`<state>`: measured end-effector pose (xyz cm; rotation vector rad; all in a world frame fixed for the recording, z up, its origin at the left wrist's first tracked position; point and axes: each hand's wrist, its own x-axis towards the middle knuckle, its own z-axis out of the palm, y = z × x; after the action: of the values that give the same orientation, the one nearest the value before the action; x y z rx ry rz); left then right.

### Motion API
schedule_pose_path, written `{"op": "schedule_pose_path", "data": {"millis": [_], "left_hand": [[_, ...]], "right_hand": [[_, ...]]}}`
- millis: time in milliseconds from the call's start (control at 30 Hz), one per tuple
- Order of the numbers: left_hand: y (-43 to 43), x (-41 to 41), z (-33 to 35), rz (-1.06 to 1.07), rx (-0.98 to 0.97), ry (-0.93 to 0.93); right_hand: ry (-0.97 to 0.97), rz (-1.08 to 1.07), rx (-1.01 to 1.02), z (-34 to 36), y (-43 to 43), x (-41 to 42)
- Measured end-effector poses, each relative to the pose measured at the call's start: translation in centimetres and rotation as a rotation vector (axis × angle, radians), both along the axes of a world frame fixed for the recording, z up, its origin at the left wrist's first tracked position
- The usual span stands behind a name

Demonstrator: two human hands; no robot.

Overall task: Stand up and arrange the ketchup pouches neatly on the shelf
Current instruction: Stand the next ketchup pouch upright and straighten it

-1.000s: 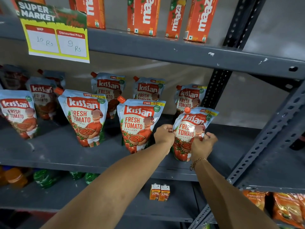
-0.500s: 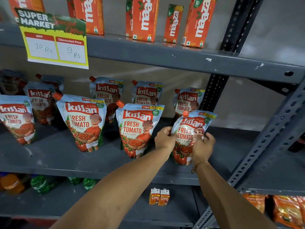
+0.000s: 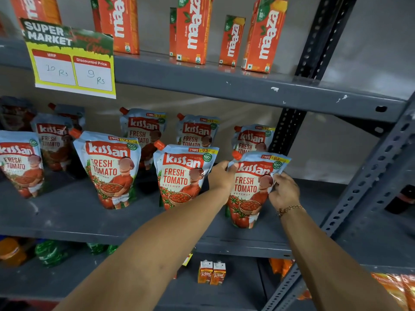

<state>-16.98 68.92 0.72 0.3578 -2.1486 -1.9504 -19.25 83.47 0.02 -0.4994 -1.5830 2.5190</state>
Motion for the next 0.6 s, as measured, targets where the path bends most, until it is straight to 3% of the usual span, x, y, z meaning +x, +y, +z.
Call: {"op": "schedule_pose_path", "data": {"millis": [267, 467, 600], "left_hand": [[1.2, -0.8, 0.1, -0.093, 0.081, -0.054], [0.4, -1.4, 0.1, -0.188, 0.154, -0.162], [1.0, -1.3, -0.2, -0.183, 0.287, -0.182]], "right_hand": [[0.062, -0.010, -0.055, -0.5, 1.7, -0.1], [-0.090, 0.023, -0.018, -1.2, 0.7, 0.1], [-0.069, -0.040, -0.056, -1.1, 0.2, 0.5]]}}
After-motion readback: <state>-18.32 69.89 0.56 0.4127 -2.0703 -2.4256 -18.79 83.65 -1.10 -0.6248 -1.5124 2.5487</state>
